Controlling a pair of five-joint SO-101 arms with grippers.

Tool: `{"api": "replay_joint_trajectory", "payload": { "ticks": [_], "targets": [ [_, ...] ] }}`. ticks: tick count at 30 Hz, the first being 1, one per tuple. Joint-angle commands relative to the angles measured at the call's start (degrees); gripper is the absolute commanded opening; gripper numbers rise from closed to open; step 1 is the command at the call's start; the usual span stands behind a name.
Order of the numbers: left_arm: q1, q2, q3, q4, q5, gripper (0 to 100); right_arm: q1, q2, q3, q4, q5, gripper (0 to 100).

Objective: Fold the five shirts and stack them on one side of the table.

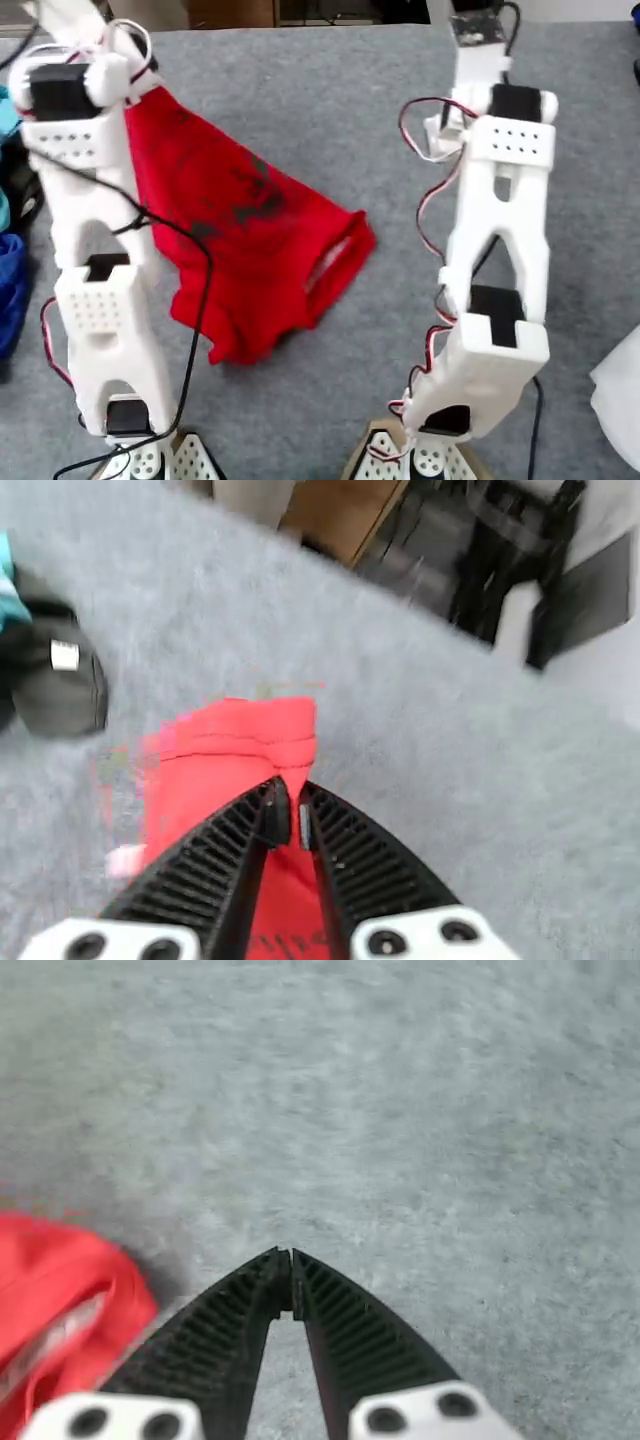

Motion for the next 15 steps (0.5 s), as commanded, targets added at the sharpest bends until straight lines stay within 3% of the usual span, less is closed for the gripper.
{"api": "replay_joint_trajectory", "payload": {
  "ticks": [1,7,15],
  "targets": [
    [-1.8,-10.7,6.7,0.7,-0.6,2,-2.5,-0.7,-8.0,4.2,0.0,2.2],
    [-5.4,-24.3,31.6,0.7,-1.1,2,-3.2,-0.4,-19.1,9.4,0.0,2.2],
    [-4.9,-35.4,54.5,0.6,-1.1,2,-1.9,-0.4,-22.7,17.3,-0.3,2.0]
  ]
}}
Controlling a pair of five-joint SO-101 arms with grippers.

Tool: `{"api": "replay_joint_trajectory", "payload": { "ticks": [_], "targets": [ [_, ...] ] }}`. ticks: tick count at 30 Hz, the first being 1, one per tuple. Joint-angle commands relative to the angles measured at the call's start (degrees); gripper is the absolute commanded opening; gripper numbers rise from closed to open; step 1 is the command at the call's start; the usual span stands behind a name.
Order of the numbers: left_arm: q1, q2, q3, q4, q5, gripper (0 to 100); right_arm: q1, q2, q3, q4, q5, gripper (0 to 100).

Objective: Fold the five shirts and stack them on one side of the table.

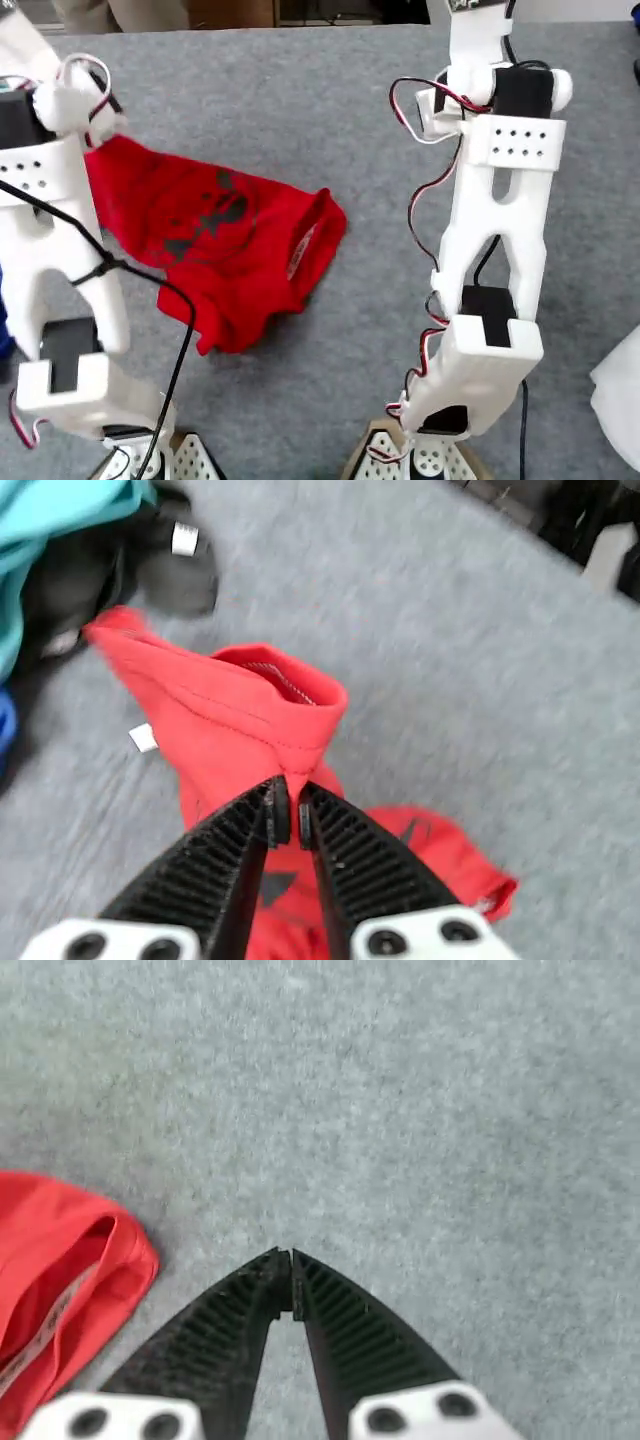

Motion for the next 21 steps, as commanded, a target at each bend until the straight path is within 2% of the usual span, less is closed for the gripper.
{"api": "replay_joint_trajectory", "payload": {
  "ticks": [1,10,16,21],
  "targets": [
    [-0.3,-5.8,9.8,0.6,-0.5,2,0.6,-0.2,-2.3,3.8,-0.3,2.0],
    [-10.4,-7.8,35.4,0.6,-0.7,2,0.7,-0.7,0.5,3.7,-0.1,2.0],
    [-11.2,-7.7,52.2,0.5,-6.9,2,-1.5,-0.7,0.1,3.8,-0.4,1.9],
    [-11.2,-7.7,55.5,0.1,-11.2,2,-4.7,-2.3,0.9,3.8,-0.4,1.9]
  ]
}}
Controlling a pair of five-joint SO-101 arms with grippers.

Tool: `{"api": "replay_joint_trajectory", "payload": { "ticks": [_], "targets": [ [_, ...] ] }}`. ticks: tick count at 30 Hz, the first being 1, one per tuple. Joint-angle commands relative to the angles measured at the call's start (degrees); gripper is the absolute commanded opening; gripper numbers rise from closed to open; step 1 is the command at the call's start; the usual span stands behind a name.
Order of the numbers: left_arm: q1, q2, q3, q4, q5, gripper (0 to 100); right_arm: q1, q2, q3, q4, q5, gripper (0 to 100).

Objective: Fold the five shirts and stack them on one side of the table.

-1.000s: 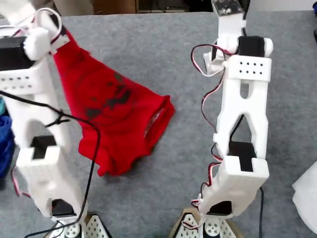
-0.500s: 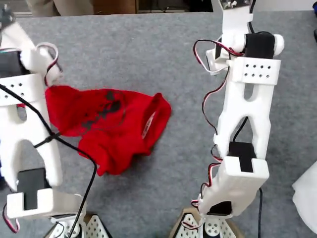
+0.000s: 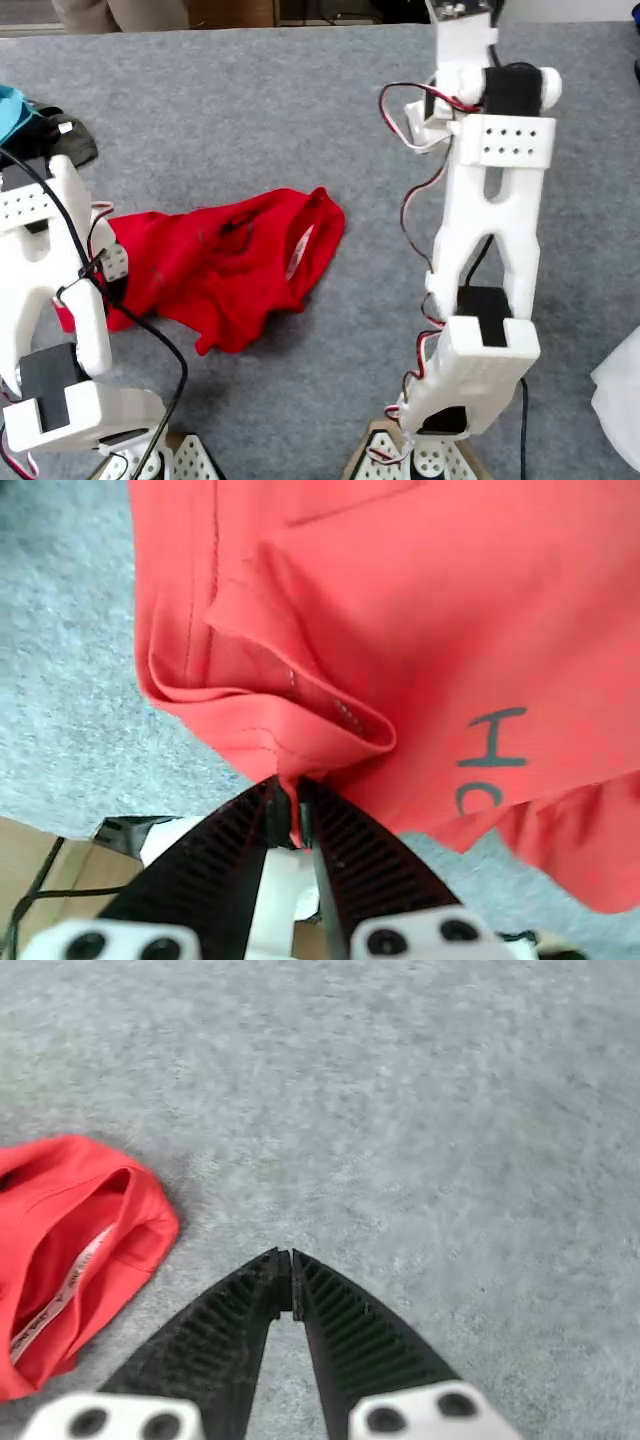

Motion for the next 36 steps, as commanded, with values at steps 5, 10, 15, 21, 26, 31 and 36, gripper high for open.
{"api": "replay_joint_trajectory", "payload": {
  "ticks": [5,10,15,21,26,31,36],
  "targets": [
    [-3.1,-2.3,0.4,0.4,-6.7,2,-4.3,-2.2,0.3,1.1,-0.4,1.9],
    [-9.4,-2.9,-4.2,0.5,-9.8,12,-4.3,-2.6,0.3,1.1,-0.5,1.9],
    [-15.6,-4.5,-11.7,0.6,-10.3,27,-4.2,-3.2,0.9,1.1,-0.3,0.6],
    [-17.1,-4.6,-19.2,0.4,-12.0,27,-4.1,-5.8,4.5,0.8,0.0,0.7],
    [-15.0,0.6,-19.6,0.3,-6.9,27,-4.0,-2.5,4.5,0.7,-0.4,0.7],
    [-15.2,7.7,-19.6,0.3,-1.1,27,-4.0,0.7,4.6,0.8,-0.1,0.8],
    [-15.3,11.2,-19.3,0.4,1.5,25,-5.5,0.8,4.2,-0.7,0.1,0.8]
  ]
}}
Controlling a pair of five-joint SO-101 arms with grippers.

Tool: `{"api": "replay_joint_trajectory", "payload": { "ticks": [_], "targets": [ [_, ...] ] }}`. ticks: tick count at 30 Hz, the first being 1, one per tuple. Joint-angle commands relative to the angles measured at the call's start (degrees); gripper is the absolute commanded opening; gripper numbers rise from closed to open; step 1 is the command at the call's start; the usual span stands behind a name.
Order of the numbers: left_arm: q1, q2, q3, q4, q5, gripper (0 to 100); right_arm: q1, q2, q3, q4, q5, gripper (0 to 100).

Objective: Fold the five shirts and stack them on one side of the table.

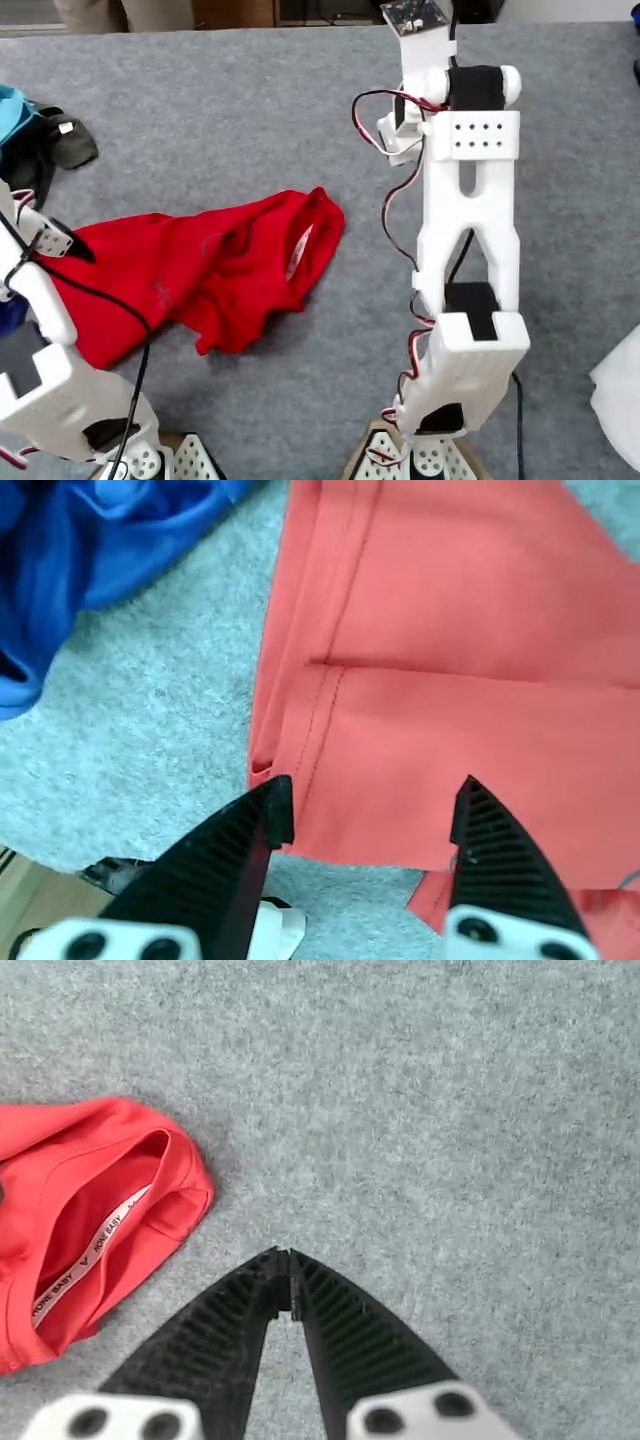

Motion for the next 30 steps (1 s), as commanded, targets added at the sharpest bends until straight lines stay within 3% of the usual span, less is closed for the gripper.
{"api": "replay_joint_trajectory", "payload": {
  "ticks": [1,10,20,30],
  "targets": [
    [0.2,0.6,-2.2,0.4,2.7,25,-2.0,-0.1,-0.4,-0.8,0.1,0.8],
    [0.1,1.7,0.7,0.5,6.8,25,-6.9,5.2,0.2,-1.8,0.1,0.8],
    [-4.2,1.9,6.3,0.5,6.7,25,-7.0,7.2,0.2,-3.0,0.1,0.7],
    [-2.1,3.7,6.3,0.2,6.7,25,-7.0,8.0,0.7,-4.1,0.1,0.7]
  ]
}}
